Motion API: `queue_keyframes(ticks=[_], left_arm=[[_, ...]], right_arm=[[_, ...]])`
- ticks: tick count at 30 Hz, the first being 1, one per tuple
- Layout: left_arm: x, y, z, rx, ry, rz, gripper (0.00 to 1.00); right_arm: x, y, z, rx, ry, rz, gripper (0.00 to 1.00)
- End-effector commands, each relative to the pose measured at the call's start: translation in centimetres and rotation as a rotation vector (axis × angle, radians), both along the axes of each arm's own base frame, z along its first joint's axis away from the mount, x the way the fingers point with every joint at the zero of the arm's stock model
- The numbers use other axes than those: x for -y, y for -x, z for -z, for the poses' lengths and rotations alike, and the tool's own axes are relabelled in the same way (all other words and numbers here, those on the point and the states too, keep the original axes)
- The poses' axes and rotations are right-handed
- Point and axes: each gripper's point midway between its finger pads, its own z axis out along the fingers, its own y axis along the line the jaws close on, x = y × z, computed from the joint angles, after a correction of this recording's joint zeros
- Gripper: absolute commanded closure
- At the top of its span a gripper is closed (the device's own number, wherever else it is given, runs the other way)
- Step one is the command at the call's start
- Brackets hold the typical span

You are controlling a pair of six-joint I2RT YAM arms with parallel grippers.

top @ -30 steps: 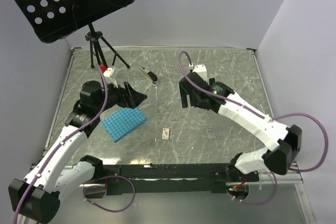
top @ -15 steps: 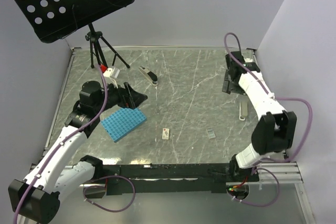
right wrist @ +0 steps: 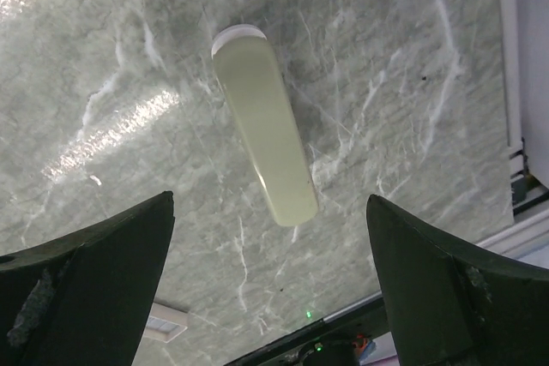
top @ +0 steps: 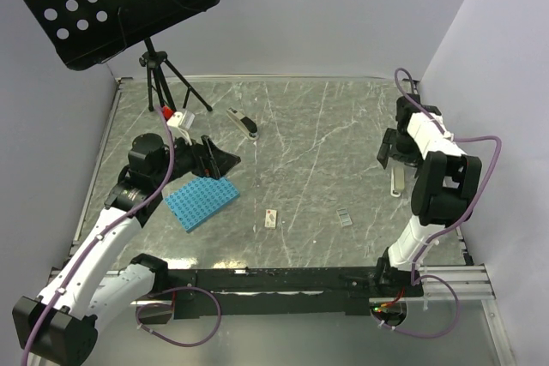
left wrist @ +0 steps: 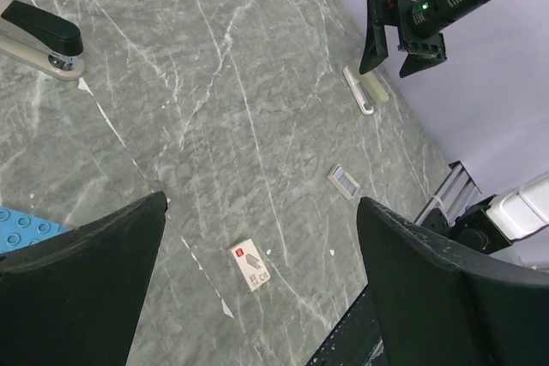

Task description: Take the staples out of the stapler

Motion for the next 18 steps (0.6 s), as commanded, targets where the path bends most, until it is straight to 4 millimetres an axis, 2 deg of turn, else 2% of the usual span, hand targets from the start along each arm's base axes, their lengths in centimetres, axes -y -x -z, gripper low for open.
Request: queue_keyframes(ticks=[1, 8, 11, 12, 14, 15, 17, 18], left_arm=[[0.6, 0.2, -1.0, 0.031, 0.030, 0.033, 0.03], [0.7, 0.2, -0.8, 0.023, 0.034, 0.035, 0.03], [0.7, 0.1, -0.7, 0.020, 0.033, 0.035, 0.03], [0.8, 0.1, -0.6, 0.013, 0.034, 0.036, 0.03], [0.9, 0.1, -0.6, 0.014, 0.035, 0.042, 0.03], [1.0, 0.2, -0.6, 0.015, 0.037, 0.053, 0.02], [1.1, 0.3, -0.4, 0.013, 0.040, 0.057, 0.02], [1.1, 0.3, -0.5, 0.015, 0.041, 0.060, 0.02]], right_arm=[[0.2, -0.6, 1.5, 0.002, -0.061, -0.021, 0.02], [0.4, 0.0, 3.7, -0.049, -0.071, -0.033, 0.10], [1.0, 0.8, 4.6, -0.082, -0.046, -0.029, 0.20], [0.8, 1.0, 4.8, -0.086, -0.058, -0.036, 0.26], [0.6, 1.0, 4.9, -0.081, -0.066, -0.038, 0.32], [0.4, 0.8, 4.8, -0.072, -0.081, -0.040, 0.42], [0.2, 0.2, 4.0, -0.044, -0.083, -0.050, 0.53], [0.1, -0.2, 3.4, -0.029, -0.081, -0.057, 0.66]])
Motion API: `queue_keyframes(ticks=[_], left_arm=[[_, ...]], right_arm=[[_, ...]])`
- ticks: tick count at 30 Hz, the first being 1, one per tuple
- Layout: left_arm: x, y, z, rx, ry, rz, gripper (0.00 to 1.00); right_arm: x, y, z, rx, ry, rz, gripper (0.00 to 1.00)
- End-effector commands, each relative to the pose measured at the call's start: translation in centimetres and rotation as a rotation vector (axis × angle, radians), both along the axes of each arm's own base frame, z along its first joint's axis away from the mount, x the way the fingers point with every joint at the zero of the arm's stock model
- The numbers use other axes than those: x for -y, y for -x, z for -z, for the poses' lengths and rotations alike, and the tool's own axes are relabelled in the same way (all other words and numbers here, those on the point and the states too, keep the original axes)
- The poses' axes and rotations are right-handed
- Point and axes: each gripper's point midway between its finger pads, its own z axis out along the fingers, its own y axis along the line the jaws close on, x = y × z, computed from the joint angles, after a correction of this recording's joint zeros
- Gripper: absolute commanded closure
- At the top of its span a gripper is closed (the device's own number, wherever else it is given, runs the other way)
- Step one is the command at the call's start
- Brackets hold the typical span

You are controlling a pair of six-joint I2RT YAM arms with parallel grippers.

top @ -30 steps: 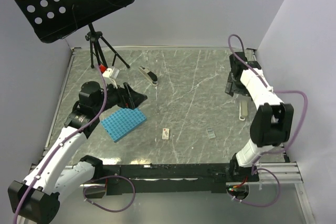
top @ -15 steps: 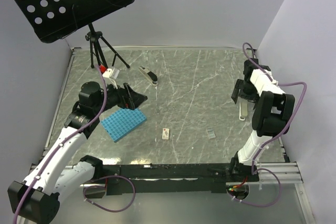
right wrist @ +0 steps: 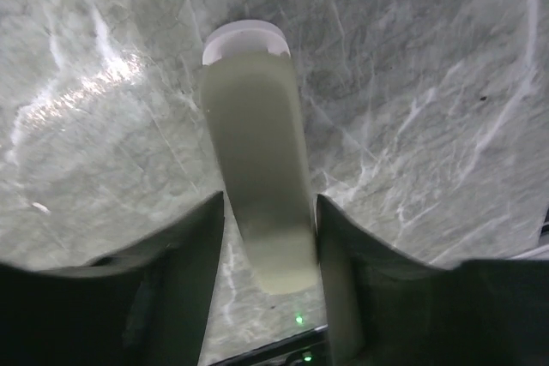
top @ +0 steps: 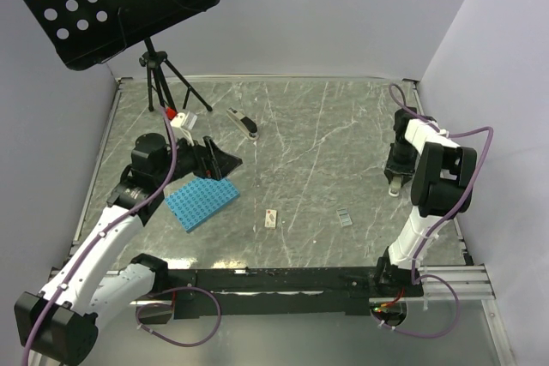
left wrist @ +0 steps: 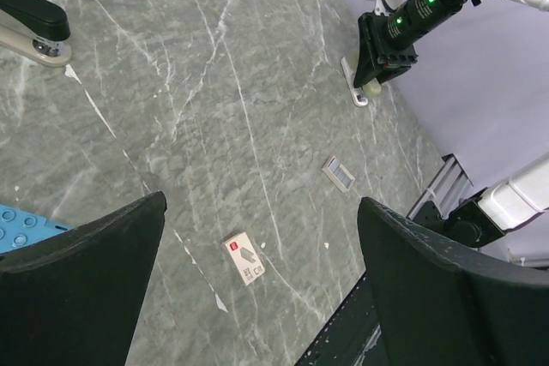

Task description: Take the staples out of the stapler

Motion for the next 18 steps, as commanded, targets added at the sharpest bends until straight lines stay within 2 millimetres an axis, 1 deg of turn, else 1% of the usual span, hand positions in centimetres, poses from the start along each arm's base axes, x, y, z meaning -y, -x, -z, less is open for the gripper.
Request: queue_keyframes(ticks=[1, 2, 3, 4, 5, 6, 7, 8, 9, 10, 11, 12, 13, 14, 15, 16, 17, 18], left_arm=[[0.8, 0.3, -1.1, 0.041, 0.037, 0.043, 0.01], [0.9, 0.2, -1.1, 0.040, 0.037, 0.047, 0.01], [1.0, 0.2, -1.0, 0.037, 0.037, 0.051, 0.01], [1.0, 0.2, -0.9, 0.032, 0.038, 0.053, 0.02], [1.1, 0.1, -0.6, 0.022, 0.035, 0.053, 0.04], [1.2, 0.1, -0.5, 0.012, 0.034, 0.057, 0.05], [1.2, 0.1, -0.5, 0.009, 0.032, 0.061, 0.06], [1.3, -0.1, -0.2, -0.001, 0.029, 0.059, 0.08], [1.3, -0.1, -0.1, -0.007, 0.027, 0.062, 0.08], [1.3, -0.1, -0.1, -0.008, 0.026, 0.060, 0.09], [1.3, -0.1, 0.0, -0.014, 0.024, 0.060, 0.10], [1.4, -0.1, 0.0, -0.014, 0.024, 0.062, 0.10], [1.4, -0.1, 0.2, -0.021, 0.018, 0.061, 0.11], [1.3, -0.3, 0.3, -0.026, 0.012, 0.048, 0.11], [1.3, -0.3, 0.4, -0.030, 0.007, 0.042, 0.11], [1.3, -0.3, 0.7, -0.039, 0.000, 0.039, 0.12], [1.2, -0.5, 0.8, -0.041, -0.005, 0.024, 0.12], [1.3, -0.4, 0.9, -0.047, -0.006, 0.024, 0.14]], right_arm=[[-0.3, -2.2, -2.1, 0.096, -0.006, -0.021, 0.71], [-0.6, -2.6, -3.0, 0.130, -0.013, -0.029, 0.75], [-1.2, -3.1, -3.7, 0.160, -0.046, -0.023, 0.82], [-1.6, -3.5, -4.6, 0.192, -0.060, -0.027, 0.86], [-2.0, -3.8, -5.0, 0.207, -0.076, -0.025, 0.93], [-2.3, -4.4, -5.9, 0.236, -0.088, -0.027, 0.96], [-3.1, -4.7, -6.7, 0.254, -0.114, -0.039, 0.99], [-4.1, -5.0, -7.2, 0.268, -0.130, -0.060, 1.00], [-5.0, -5.6, -8.2, 0.298, -0.145, -0.081, 1.00], [-5.6, -5.8, -9.2, 0.321, -0.147, -0.098, 1.00], [-8.3, -6.1, -10.0, 0.345, -0.206, -0.146, 1.00], [-9.6, -6.3, -10.8, 0.371, -0.224, -0.176, 1.00], [-11.0, -6.5, -12.2, 0.422, -0.247, -0.205, 1.00], [-13.6, -6.2, -12.9, 0.441, -0.305, -0.241, 1.00], [-16.7, -5.8, -13.4, 0.456, -0.357, -0.309, 1.00], [-18.7, -5.1, -14.7, 0.498, -0.400, -0.352, 1.00], [-21.1, -4.7, -14.9, 0.520, -0.481, -0.367, 1.00], [-23.9, -3.7, -15.4, 0.530, -0.531, -0.423, 1.00]])
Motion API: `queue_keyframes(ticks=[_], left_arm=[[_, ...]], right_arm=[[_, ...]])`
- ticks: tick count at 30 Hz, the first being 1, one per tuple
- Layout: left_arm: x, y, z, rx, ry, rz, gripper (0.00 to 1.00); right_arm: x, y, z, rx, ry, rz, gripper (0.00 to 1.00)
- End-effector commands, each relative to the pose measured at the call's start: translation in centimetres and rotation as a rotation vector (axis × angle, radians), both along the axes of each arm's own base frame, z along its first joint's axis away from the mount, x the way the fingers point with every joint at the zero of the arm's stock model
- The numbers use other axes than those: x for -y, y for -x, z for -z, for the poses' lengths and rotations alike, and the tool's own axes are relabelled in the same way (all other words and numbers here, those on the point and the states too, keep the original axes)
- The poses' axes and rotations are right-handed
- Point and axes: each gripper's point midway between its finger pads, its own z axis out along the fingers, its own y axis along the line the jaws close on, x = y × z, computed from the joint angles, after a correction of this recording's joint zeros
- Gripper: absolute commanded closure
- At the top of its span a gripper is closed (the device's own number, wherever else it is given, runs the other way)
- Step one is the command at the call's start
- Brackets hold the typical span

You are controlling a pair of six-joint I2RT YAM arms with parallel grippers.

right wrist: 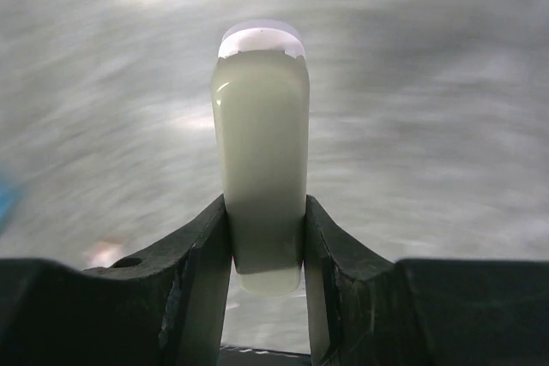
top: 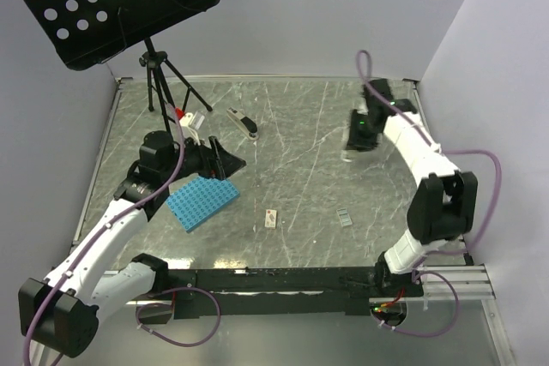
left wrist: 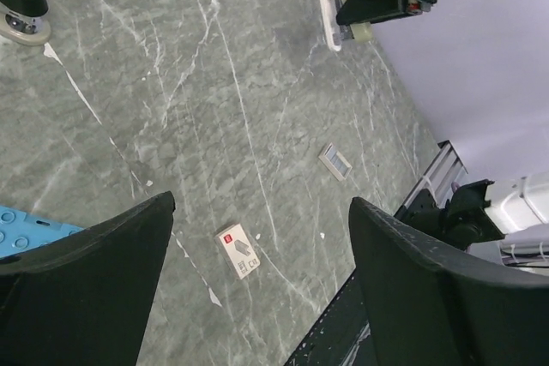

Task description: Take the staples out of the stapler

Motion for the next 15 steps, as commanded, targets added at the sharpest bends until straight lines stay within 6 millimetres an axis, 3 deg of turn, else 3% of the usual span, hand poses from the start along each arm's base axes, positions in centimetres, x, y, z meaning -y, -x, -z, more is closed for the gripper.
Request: queue_keyframes(ticks=[1, 4, 7, 10, 15], left_arm=[[0.6, -0.1, -0.3, -0.005, 0.003, -0.007, 0.15], [1.8, 0.2, -0.1, -0.038, 0.031, 0.017, 0.21], [2.9, 0.4, 0.2, -0.084, 0.070, 0.041, 0.27], [4.4, 0.9, 0.4, -0.105, 0.100, 0.063, 0.33], [6.7, 1.7, 0.2, -0.116, 0.132, 0.096, 0.36]], right_arm=[[-11.0, 2.6, -6.1, 0.176, -0.288, -0.194, 1.00], [-15.6, 4.4, -7.9, 0.220, -0.429, -0.247, 1.00], [-18.9, 6.0, -9.2, 0.243, -0.523, -0.290, 1.00], [-20.8, 7.0, -10.3, 0.250, -0.586, -0.307, 1.00], [-21.8, 7.9, -11.5, 0.278, -0.639, -0.312, 1.00]])
